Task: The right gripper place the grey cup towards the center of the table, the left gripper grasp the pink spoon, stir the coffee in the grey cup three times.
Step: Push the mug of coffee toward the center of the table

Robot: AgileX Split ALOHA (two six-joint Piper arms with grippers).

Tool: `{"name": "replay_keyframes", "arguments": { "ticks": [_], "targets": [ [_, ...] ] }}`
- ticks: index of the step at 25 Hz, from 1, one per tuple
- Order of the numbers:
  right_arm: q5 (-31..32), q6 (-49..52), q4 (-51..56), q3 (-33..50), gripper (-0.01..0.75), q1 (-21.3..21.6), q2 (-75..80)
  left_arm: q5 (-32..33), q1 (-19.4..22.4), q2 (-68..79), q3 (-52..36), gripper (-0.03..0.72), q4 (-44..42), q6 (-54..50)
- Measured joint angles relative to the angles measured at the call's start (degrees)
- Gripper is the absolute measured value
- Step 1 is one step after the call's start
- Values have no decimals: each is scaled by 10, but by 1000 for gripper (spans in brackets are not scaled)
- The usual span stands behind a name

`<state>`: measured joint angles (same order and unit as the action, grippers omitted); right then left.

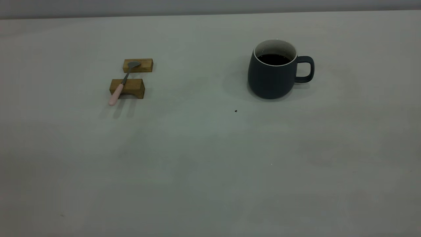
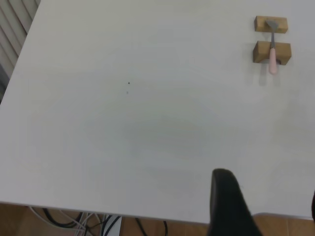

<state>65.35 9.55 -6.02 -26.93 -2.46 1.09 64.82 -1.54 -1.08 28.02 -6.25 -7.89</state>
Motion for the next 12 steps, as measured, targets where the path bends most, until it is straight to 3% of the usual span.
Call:
{"name": "replay_keyframes", "arguments": {
  "ticks": [8,12],
  "targets": [
    [-2,-1,8,-1,384,0,7,0,0,0,0,476,0,0],
    [-39,-39,31,-8,394,0,81,0,0,0,0,476,0,0]
  ]
}}
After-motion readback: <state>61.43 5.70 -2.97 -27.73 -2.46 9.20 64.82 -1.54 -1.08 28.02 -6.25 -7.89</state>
